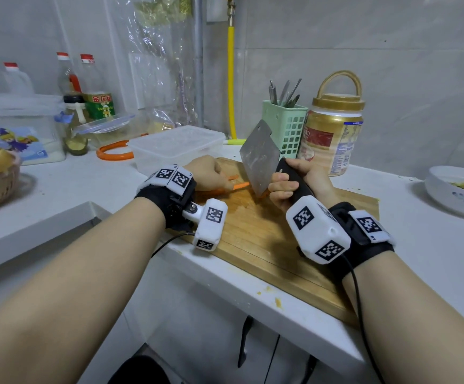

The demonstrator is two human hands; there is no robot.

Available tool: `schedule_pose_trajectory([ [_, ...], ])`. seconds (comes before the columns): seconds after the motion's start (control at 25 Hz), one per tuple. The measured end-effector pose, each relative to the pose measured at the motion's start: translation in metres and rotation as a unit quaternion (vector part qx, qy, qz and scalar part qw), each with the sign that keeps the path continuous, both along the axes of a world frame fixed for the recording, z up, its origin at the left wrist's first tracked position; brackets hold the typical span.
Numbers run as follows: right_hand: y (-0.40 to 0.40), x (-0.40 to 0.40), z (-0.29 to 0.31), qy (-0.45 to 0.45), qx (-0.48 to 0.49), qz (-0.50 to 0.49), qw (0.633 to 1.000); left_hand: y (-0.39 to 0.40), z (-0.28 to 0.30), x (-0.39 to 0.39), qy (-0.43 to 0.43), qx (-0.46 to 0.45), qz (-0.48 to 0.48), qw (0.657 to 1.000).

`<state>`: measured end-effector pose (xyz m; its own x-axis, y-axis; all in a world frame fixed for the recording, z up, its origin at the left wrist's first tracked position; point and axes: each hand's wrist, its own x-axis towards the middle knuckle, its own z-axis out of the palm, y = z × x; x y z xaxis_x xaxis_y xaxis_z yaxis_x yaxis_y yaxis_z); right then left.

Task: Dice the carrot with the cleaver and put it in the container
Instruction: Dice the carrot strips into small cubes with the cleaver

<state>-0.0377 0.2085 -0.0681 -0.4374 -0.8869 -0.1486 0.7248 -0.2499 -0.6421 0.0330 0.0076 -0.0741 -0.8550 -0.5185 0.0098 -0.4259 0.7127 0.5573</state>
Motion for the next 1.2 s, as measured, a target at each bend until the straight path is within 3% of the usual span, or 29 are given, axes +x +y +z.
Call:
schedule_pose_trajectory([
  [0.28, -0.009, 0.001, -0.003, -0.009, 0.026, -0.017, 0.999, -0.01, -0.005, -0.004, 0.062, 0.052, 0.076, 0.994],
  [0.56, -0.005, 0.004, -0.001, -0.041, 0.025, -0.018, 0.999, -0.005, 0.003, -0.003, 0.065, 0.009, 0.135, 0.989],
  [0.84, -0.001, 0.001, 0.001, -0.041, 0.036, -0.048, 0.997, -0.001, -0.003, -0.001, 0.054, 0.072, 0.043, 0.995],
  [1.0, 0.002, 0.002, 0.001, -0.038, 0.03, -0.053, 0.997, -0.001, -0.003, -0.001, -0.002, 0.055, -0.024, 0.998],
  [1.2, 0.003, 0.004, 0.004, 0.01, 0.039, -0.043, 0.998, 0.004, -0.005, 0.004, 0.002, 0.058, -0.067, 0.996],
])
